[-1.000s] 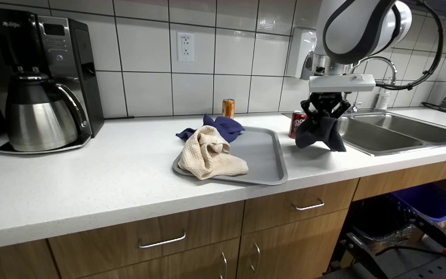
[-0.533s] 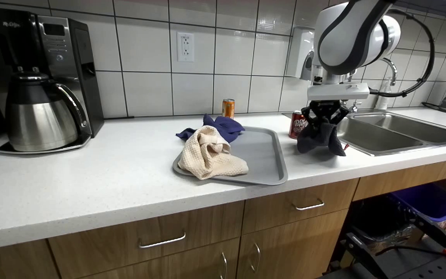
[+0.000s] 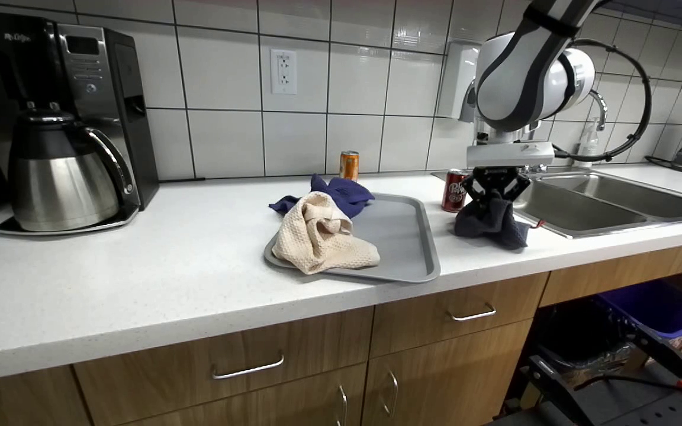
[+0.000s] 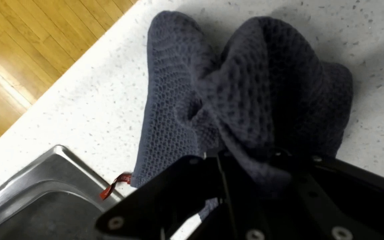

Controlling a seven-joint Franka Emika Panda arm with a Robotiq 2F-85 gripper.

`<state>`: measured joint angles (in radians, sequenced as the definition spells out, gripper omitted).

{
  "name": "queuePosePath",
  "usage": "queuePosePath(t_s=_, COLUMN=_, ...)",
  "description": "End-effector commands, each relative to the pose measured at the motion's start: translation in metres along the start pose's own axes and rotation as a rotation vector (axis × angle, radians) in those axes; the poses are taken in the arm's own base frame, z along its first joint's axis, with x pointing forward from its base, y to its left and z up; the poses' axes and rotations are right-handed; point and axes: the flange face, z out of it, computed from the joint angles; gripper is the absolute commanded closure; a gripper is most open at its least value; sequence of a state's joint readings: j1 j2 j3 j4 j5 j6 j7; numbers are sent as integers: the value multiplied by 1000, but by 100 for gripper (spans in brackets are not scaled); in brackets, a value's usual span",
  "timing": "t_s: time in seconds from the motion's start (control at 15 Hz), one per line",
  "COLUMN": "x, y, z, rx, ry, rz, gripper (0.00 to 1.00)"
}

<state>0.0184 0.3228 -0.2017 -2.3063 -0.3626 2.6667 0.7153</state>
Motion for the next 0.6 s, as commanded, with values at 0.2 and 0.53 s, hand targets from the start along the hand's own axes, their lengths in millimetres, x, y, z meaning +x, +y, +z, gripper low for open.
queuePosePath(t_s=0.2, x=17, y=-5, z=10, rx=0, ry=-19, rz=-8, gripper=60)
queuePosePath(t_s=0.53, x=18, y=-9, z=0, rx=14, ry=-15, rz=-1, gripper=25)
